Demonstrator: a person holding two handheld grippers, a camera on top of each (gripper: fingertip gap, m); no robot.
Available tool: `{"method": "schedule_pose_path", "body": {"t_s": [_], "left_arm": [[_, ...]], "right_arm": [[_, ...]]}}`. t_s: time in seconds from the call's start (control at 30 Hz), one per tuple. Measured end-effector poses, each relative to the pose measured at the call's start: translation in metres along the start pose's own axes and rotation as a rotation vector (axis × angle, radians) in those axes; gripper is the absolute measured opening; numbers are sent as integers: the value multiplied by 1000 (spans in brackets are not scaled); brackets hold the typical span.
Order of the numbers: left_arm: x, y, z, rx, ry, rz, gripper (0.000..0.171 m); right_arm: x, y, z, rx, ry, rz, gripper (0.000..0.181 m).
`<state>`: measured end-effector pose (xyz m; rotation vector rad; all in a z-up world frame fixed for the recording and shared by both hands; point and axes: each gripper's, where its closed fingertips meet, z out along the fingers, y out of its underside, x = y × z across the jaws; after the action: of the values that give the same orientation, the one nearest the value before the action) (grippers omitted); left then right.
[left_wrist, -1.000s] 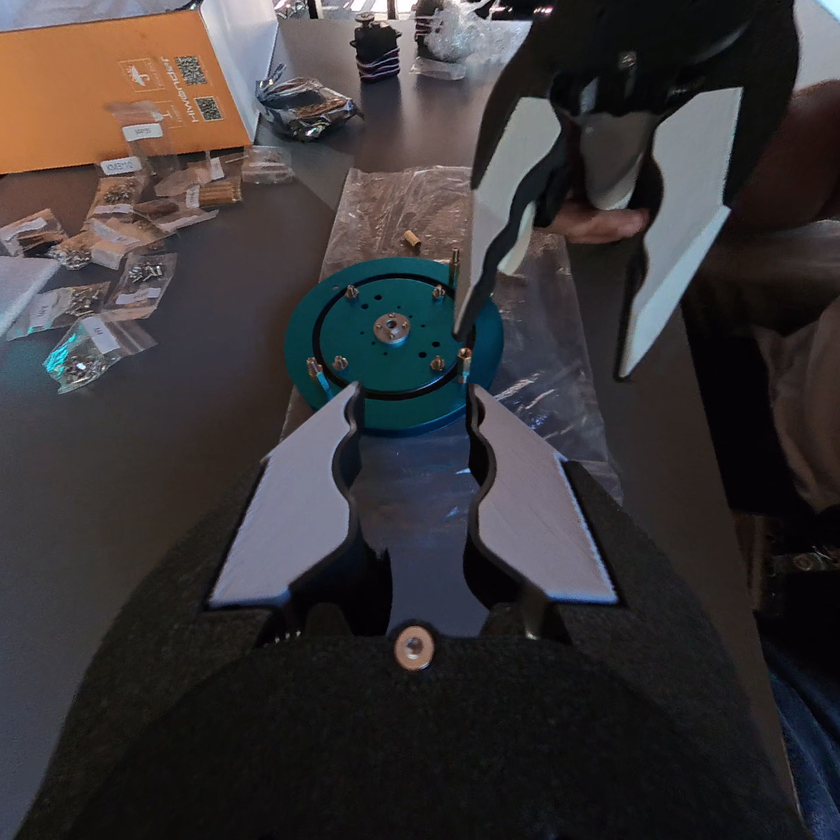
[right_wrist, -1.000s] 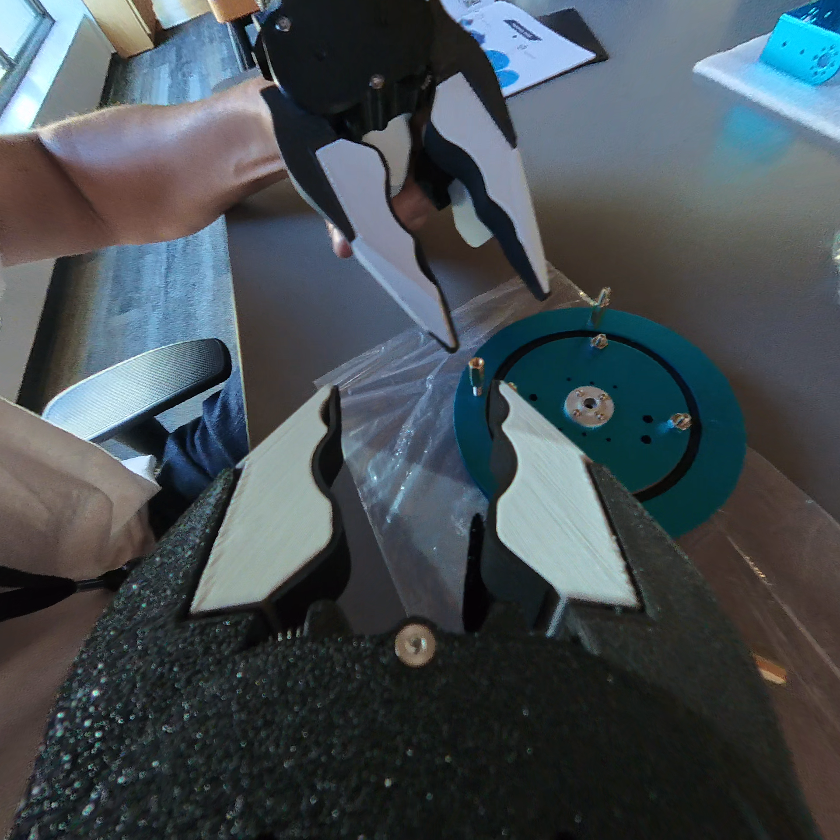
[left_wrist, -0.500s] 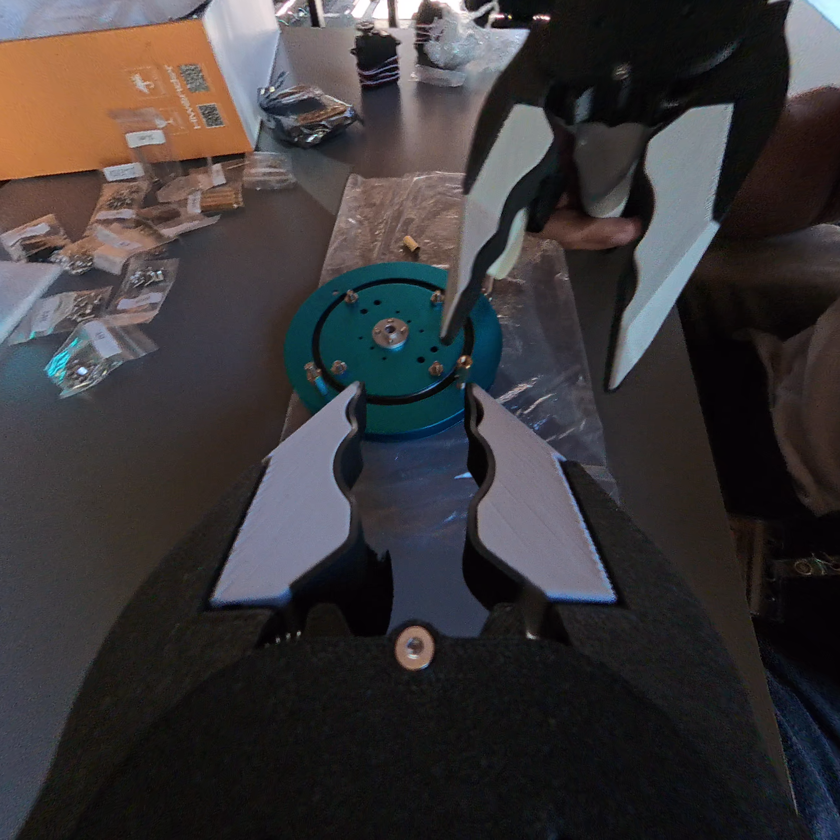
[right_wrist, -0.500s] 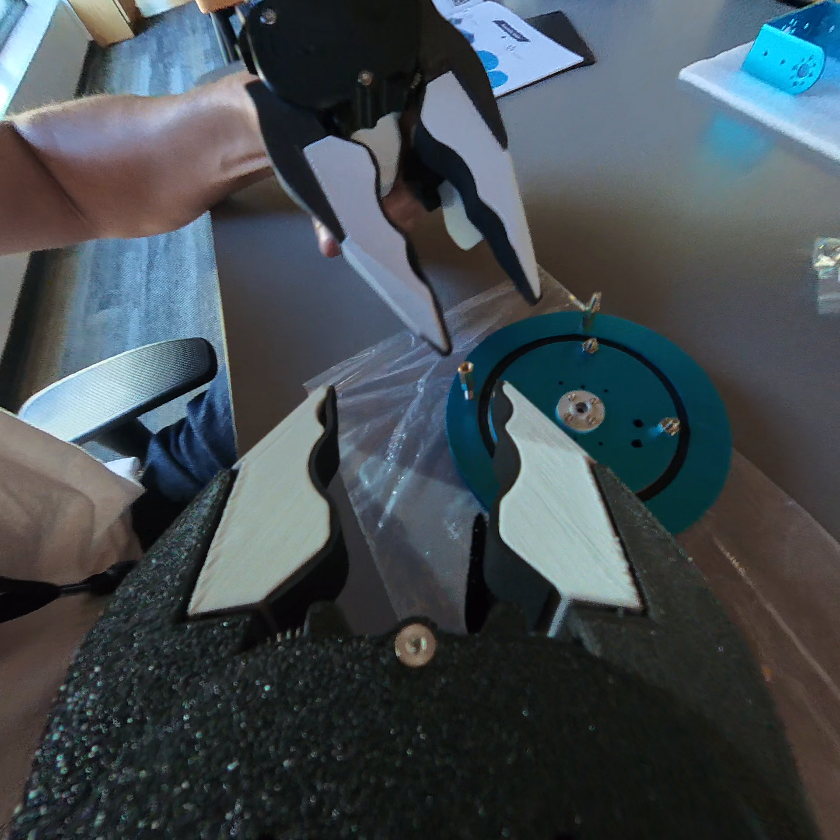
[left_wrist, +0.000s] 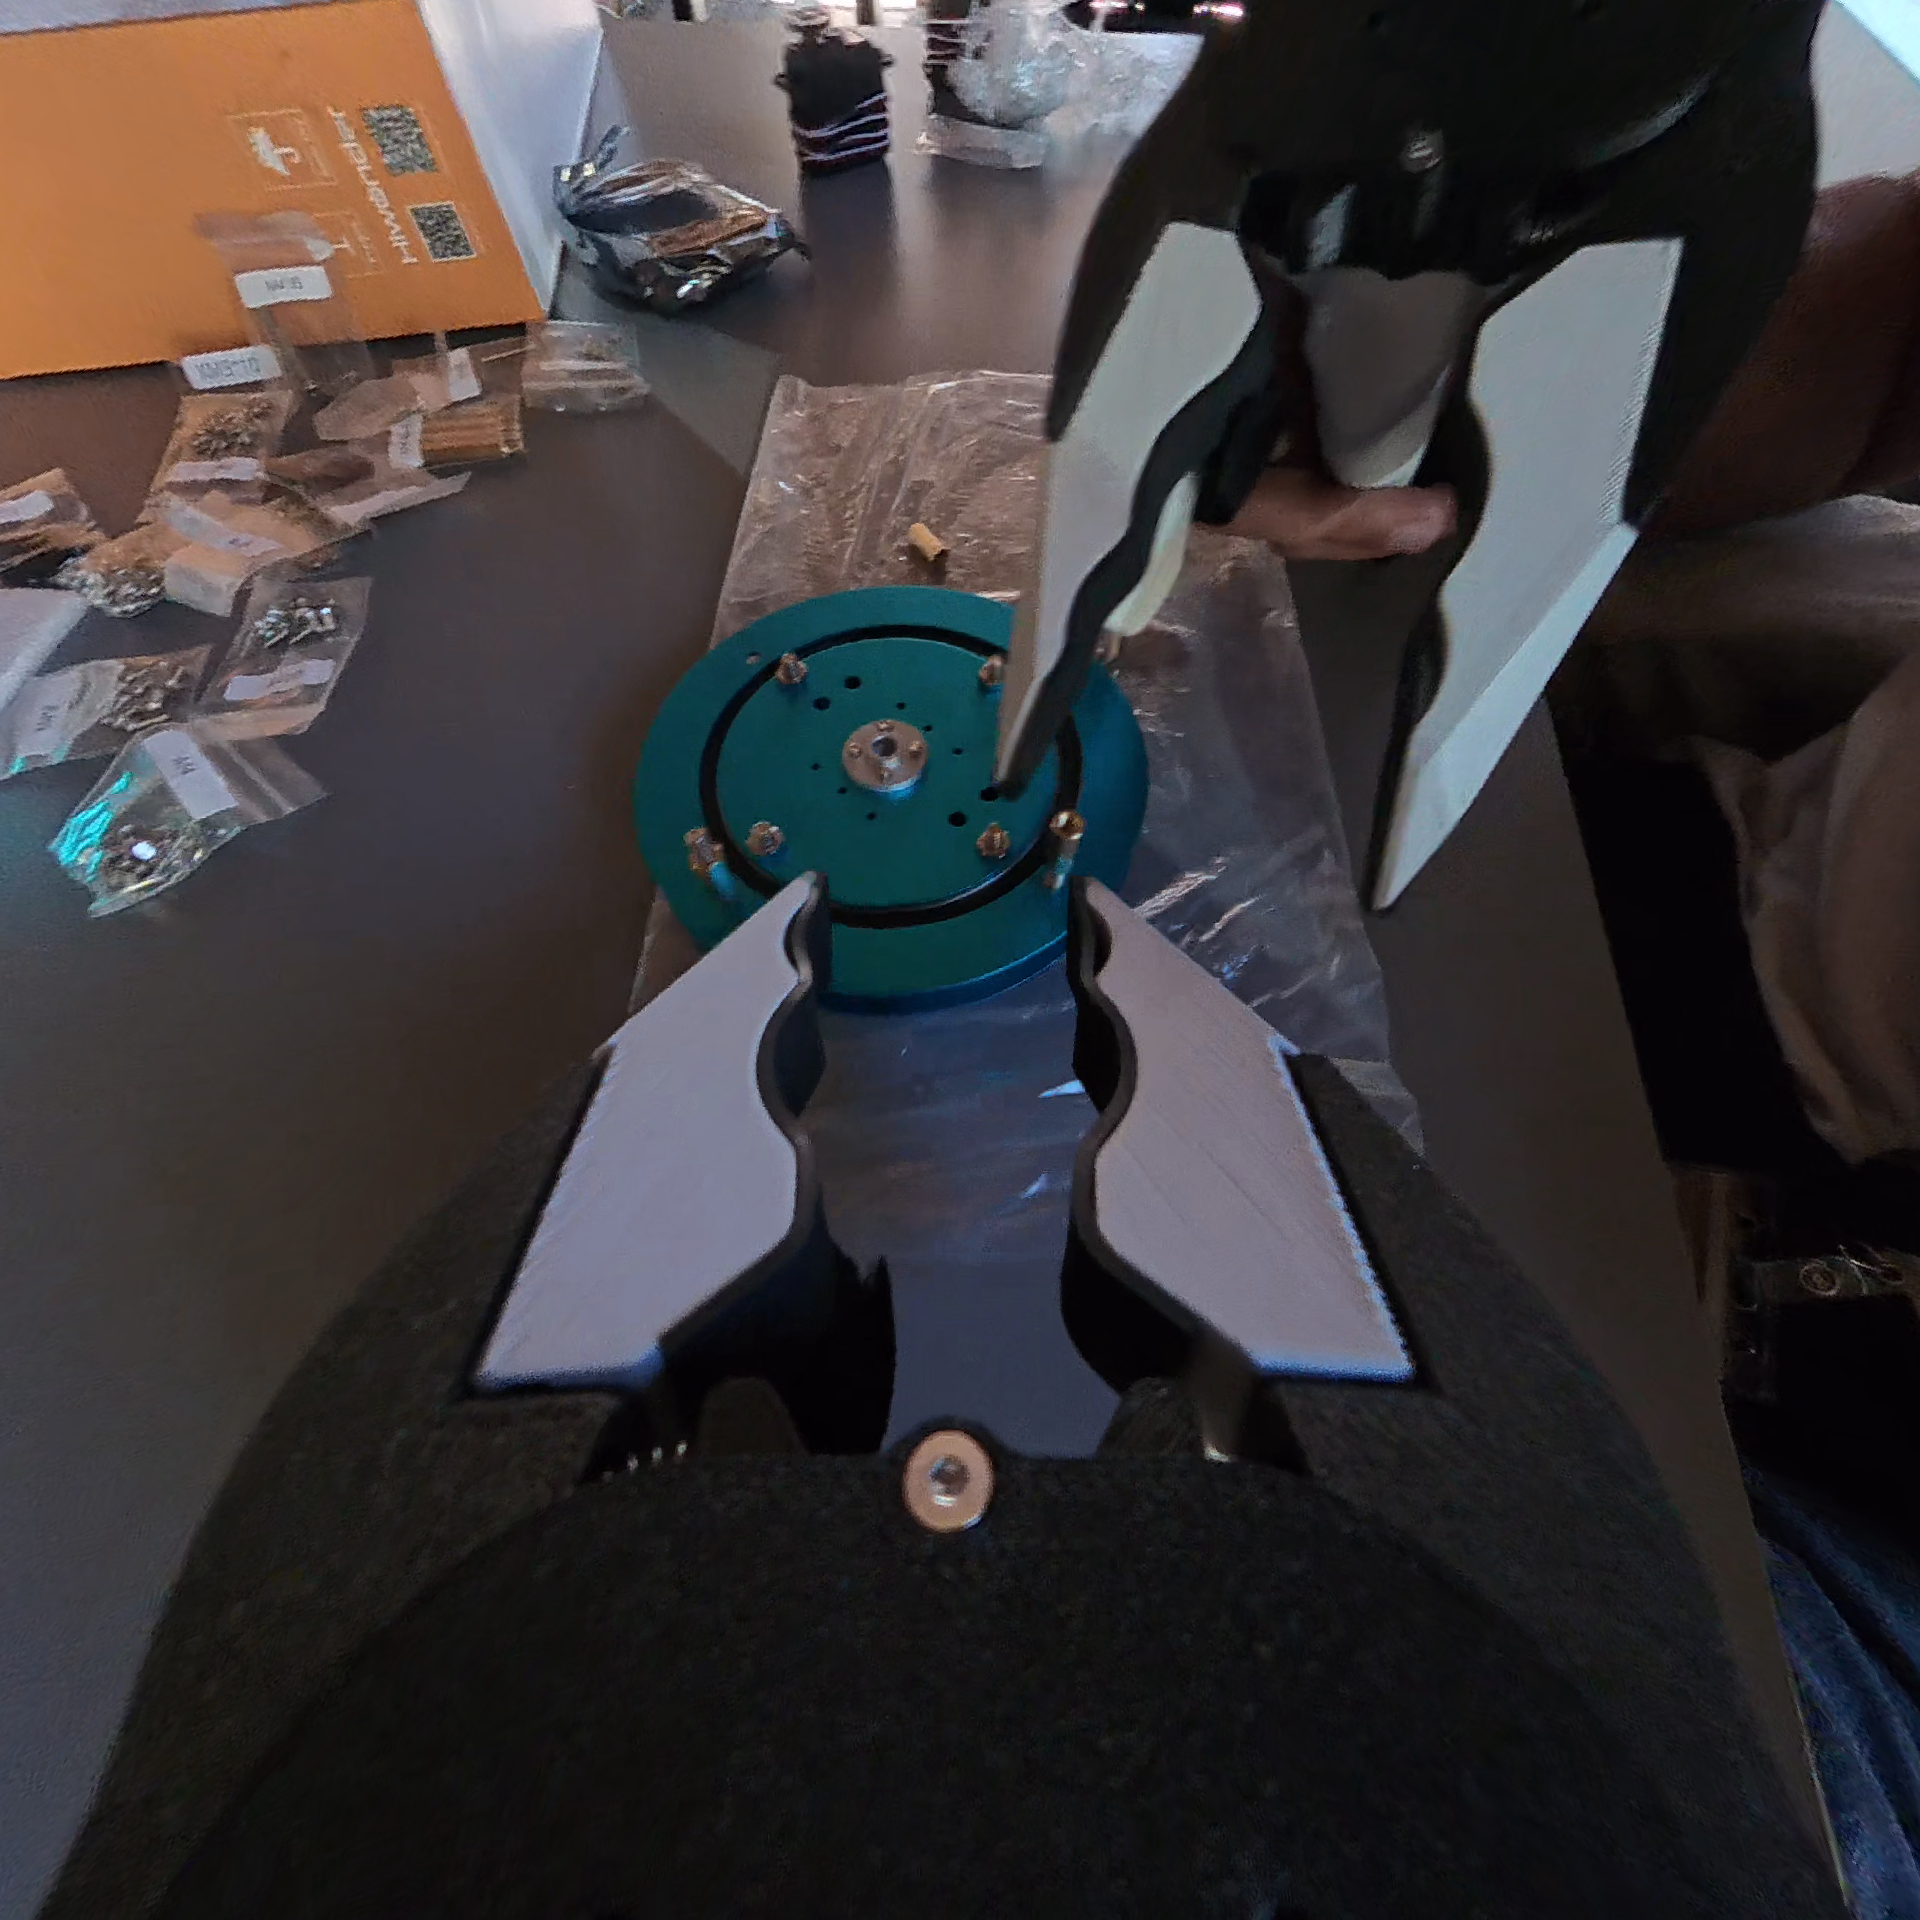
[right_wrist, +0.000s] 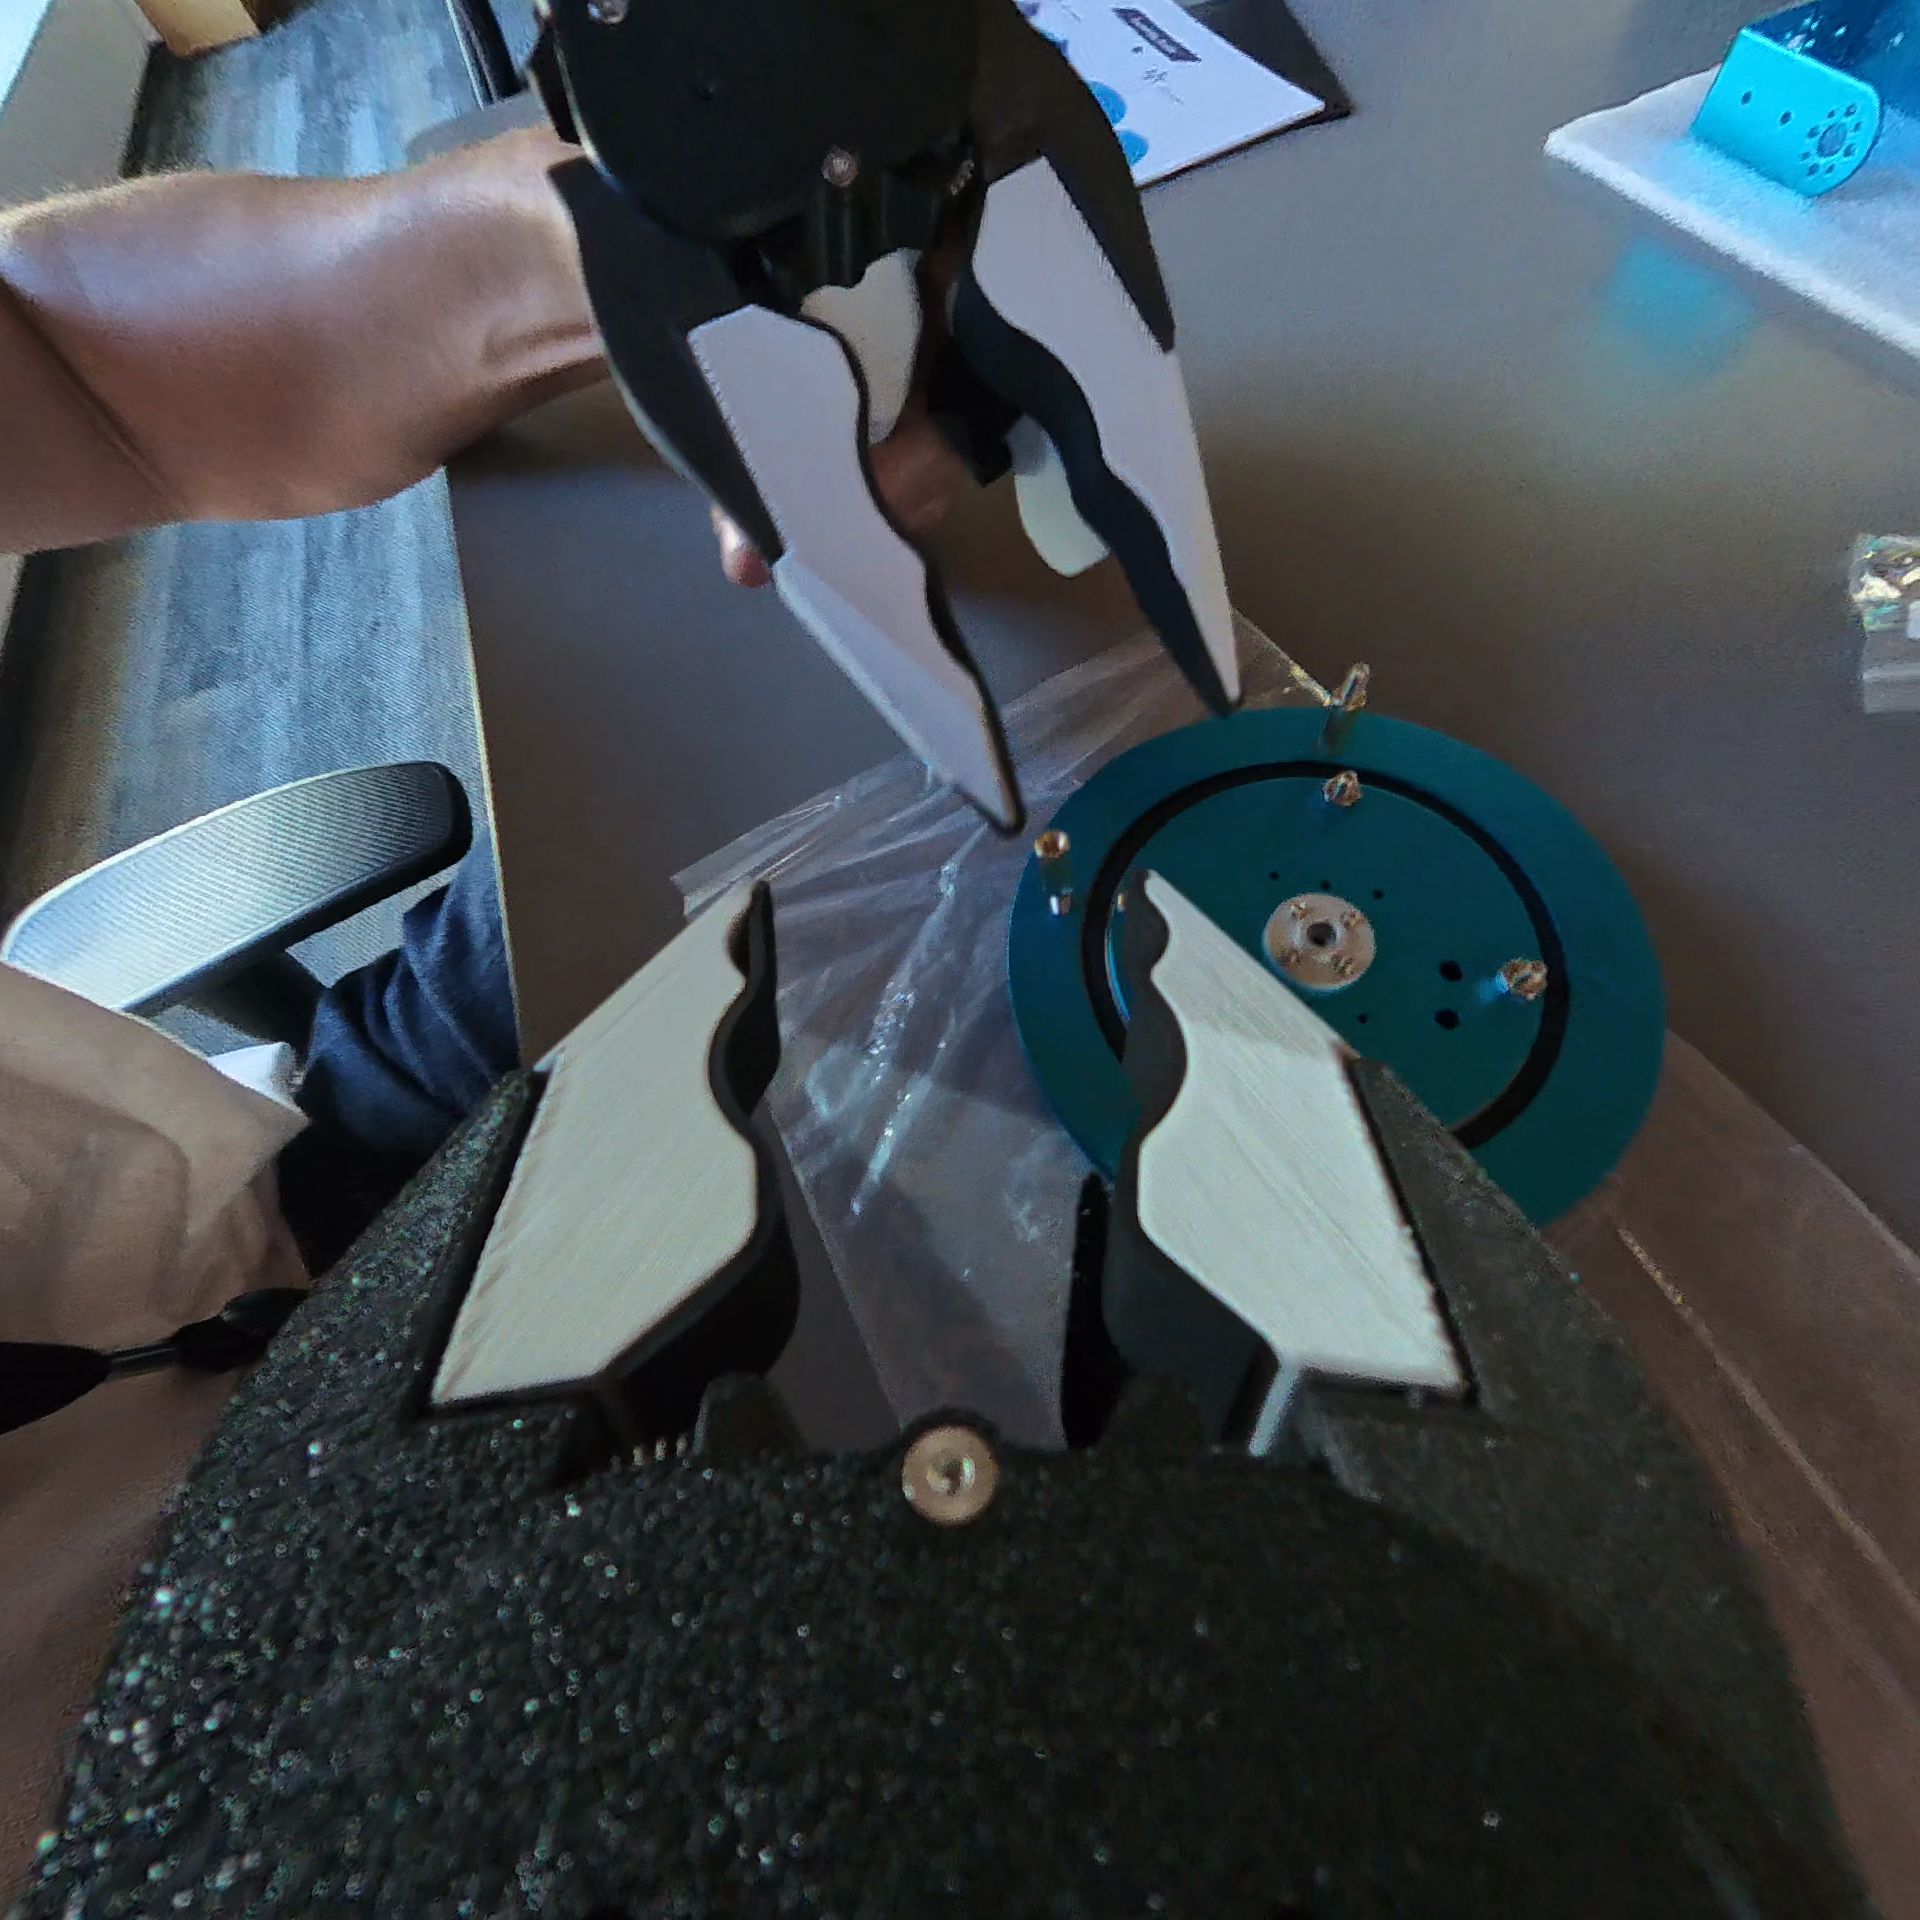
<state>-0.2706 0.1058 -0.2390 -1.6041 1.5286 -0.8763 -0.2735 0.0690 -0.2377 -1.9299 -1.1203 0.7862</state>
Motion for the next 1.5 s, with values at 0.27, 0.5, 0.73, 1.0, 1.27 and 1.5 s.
{"method": "schedule_pose_path", "body": {"t_s": [0.27,0.5,0.73,1.0,1.27,1.5], "left_arm": [[-6,1,8,-26,-7,6,51],[4,-4,3,5,19,-1,44],[-6,1,9,-33,-1,1,55],[5,-6,8,-6,25,18,46],[-18,4,-3,-10,-39,-21,49],[8,-7,14,-12,32,32,50]], "right_arm": [[-9,4,9,-34,-29,-4,70],[-2,-4,3,-8,26,-29,69],[-9,3,11,-46,-3,-26,72],[-6,-5,12,-23,4,-33,73],[-11,2,2,-18,-10,-13,66],[-7,-4,21,-44,1,-52,74]]}}
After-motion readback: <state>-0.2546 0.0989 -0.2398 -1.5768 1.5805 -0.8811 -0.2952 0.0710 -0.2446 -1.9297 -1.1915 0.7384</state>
